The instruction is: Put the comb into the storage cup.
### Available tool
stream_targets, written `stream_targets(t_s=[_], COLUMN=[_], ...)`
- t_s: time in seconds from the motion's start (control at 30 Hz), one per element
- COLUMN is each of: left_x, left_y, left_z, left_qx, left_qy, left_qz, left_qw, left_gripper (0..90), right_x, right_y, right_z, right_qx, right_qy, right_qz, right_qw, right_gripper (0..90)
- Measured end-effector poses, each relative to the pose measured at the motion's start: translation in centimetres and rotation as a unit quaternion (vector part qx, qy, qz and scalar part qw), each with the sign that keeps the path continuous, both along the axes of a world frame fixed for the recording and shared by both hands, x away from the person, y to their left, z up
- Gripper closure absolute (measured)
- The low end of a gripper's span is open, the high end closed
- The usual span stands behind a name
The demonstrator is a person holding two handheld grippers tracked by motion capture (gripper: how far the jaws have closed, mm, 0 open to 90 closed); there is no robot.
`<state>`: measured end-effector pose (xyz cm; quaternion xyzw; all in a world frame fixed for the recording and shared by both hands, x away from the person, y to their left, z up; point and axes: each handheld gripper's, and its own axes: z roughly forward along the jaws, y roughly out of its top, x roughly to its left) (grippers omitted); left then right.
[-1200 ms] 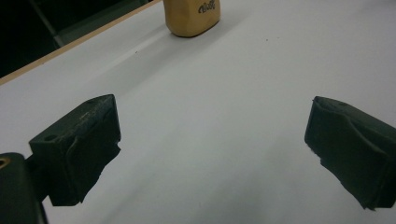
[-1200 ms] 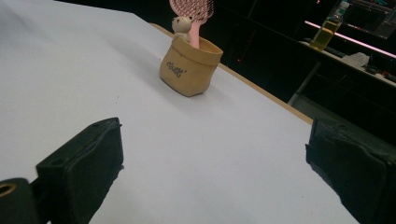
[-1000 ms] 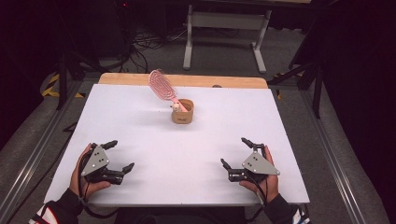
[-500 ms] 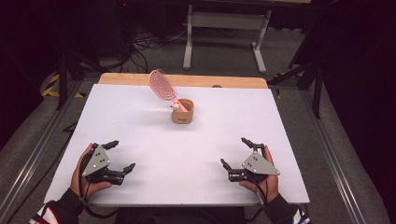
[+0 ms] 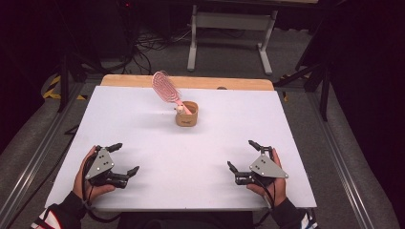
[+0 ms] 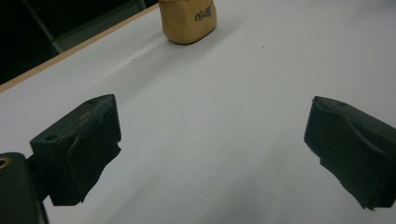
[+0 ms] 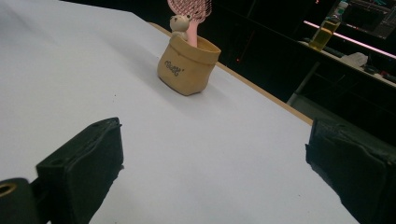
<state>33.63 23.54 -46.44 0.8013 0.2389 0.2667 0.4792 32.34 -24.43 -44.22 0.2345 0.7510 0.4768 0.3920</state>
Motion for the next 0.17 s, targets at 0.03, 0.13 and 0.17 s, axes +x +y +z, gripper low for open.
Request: stream_targets(t_s=[0.03, 0.13, 0.17], left_x=[0.0, -0.02, -0.03], left_y=[-0.02, -0.18, -0.23], left_z=[0.01, 0.01, 0.05], left_qx=[0.001, -0.001, 0.001], left_qy=[0.001, 0.001, 0.001], left_qz=[-0.001, -0.004, -0.005], left_qw=[1.0, 1.0, 1.0], left_gripper=[4.9, 4.9, 4.9], right_x=[-0.01, -0.08, -0.05], right_y=[0.01, 0.04, 0.02], right_z=[-0.01, 0.04, 0.07], right_qx=[-0.001, -0.001, 0.002], right_qy=[-0.001, -0.005, -0.006], right_qz=[-0.001, -0.007, -0.007], right_qw=[1.0, 1.0, 1.0], right_gripper=[4.5, 5.1, 5.1])
